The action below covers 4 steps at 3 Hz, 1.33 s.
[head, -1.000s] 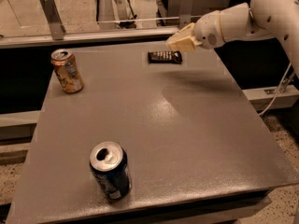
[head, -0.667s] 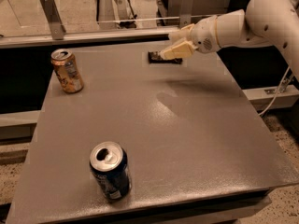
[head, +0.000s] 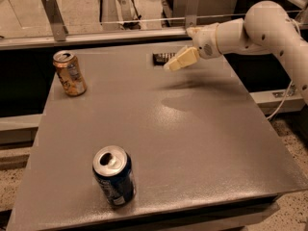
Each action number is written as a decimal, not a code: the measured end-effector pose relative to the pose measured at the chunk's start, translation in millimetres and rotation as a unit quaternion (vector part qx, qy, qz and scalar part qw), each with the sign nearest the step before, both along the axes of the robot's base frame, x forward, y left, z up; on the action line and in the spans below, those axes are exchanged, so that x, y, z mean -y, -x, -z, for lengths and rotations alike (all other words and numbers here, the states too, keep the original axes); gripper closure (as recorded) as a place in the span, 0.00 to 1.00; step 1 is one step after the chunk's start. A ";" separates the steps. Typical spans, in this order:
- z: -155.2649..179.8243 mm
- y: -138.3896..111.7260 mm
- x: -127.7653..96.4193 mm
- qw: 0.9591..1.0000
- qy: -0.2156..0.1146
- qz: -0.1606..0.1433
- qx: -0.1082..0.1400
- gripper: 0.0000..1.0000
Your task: Pick rxbar chocolate
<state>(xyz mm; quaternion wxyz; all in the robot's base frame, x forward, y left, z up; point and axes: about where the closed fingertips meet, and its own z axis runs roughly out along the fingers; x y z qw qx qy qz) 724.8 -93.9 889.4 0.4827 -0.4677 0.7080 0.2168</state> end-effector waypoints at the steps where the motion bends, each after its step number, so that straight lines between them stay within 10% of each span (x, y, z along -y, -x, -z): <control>1: 10.9 -22.3 9.0 1.000 -0.011 0.019 -0.014 0.00; 3: 37.8 -48.1 19.4 0.998 -0.005 0.041 -0.046 0.00; 4: 48.6 -51.5 23.3 0.997 0.013 0.046 -0.054 0.18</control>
Offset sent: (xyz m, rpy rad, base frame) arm 0.0622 -0.0277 -0.0338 0.0346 0.0886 -0.1071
